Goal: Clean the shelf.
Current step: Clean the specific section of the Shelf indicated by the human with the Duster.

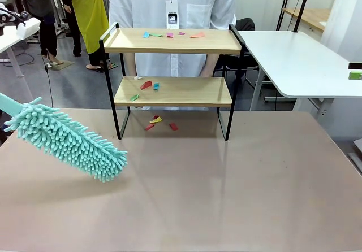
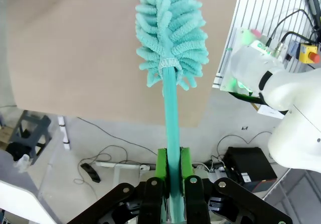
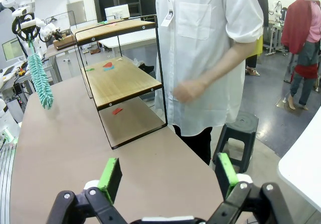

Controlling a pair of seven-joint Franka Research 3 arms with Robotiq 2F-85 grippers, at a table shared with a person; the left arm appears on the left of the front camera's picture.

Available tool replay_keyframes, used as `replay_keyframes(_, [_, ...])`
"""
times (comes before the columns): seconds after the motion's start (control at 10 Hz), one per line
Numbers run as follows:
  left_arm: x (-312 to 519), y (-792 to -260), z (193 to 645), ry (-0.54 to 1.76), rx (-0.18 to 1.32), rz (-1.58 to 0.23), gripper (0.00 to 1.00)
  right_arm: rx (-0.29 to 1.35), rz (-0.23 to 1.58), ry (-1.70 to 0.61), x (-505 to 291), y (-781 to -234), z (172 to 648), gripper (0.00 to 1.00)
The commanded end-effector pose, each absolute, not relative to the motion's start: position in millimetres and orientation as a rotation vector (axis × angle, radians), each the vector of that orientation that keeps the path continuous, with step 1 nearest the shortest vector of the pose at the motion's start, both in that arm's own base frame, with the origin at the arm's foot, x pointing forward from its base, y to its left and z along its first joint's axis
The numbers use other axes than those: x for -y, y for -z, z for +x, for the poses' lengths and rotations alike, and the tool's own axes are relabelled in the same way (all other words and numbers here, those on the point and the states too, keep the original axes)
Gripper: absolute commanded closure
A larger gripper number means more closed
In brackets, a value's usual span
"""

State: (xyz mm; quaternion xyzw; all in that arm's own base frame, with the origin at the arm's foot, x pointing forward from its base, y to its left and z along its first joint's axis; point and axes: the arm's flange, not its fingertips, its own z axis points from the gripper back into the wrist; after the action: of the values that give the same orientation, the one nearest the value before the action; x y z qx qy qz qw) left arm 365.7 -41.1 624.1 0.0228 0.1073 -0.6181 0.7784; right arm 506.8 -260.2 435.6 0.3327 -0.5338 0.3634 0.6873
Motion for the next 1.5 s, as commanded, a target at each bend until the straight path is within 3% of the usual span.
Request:
replay_keyframes(0.0, [40.4, -627.3, 364.8, 1.337, -0.232, 0.046, 0.87, 1.196, 0.743, -0.818, 259.2, -437.6, 507.4, 0.00])
replay_keyframes(1.4, [40.4, -627.3, 364.8, 1.337, -0.232, 0.046, 0.87, 1.196, 0.743, -0.818, 259.2, -437.6, 507.4, 0.00])
